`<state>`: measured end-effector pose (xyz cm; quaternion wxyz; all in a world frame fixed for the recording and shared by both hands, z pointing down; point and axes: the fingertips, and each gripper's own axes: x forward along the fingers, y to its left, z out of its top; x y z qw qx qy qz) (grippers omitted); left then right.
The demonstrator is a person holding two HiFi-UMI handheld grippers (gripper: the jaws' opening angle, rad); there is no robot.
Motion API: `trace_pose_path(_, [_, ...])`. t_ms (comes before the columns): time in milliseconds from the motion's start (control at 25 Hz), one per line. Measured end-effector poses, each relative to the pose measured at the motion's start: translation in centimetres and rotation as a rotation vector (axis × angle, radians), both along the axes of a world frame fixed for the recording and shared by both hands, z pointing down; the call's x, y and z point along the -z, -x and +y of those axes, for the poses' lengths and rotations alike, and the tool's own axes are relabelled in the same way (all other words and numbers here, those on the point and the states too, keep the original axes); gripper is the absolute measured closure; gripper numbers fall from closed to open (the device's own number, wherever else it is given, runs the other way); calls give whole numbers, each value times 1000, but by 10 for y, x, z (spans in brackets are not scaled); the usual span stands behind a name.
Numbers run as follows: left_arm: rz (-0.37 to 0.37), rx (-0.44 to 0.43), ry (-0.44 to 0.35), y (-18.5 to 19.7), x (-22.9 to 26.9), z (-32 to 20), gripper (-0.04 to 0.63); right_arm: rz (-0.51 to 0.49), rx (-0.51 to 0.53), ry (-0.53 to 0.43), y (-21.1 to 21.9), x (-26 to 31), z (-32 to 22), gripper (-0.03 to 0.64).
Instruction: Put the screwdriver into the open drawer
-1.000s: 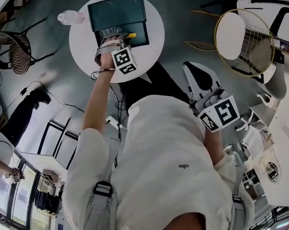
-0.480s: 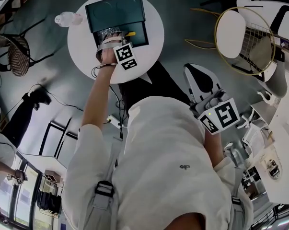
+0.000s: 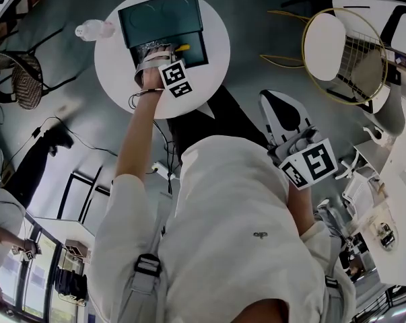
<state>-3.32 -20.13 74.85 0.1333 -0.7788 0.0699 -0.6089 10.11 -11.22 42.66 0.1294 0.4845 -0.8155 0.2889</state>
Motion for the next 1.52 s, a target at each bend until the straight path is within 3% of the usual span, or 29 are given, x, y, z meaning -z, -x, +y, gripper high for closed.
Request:
trace_pose_path(520, [-3, 6, 31, -1, 0, 5, 497, -3, -13, -5, -5, 0, 3, 611])
trace_pose_path(800, [5, 18, 11, -1, 7, 1, 492, -8, -7, -19, -5, 2, 0, 611])
trace_pose_path(1160, [43, 67, -65, 1, 55, -11, 492, -32, 22, -77, -4, 16, -7, 611])
trace_pose_path(1520, [76, 125, -201, -2, 133, -28, 492, -71, 60, -166, -8, 41, -18, 611])
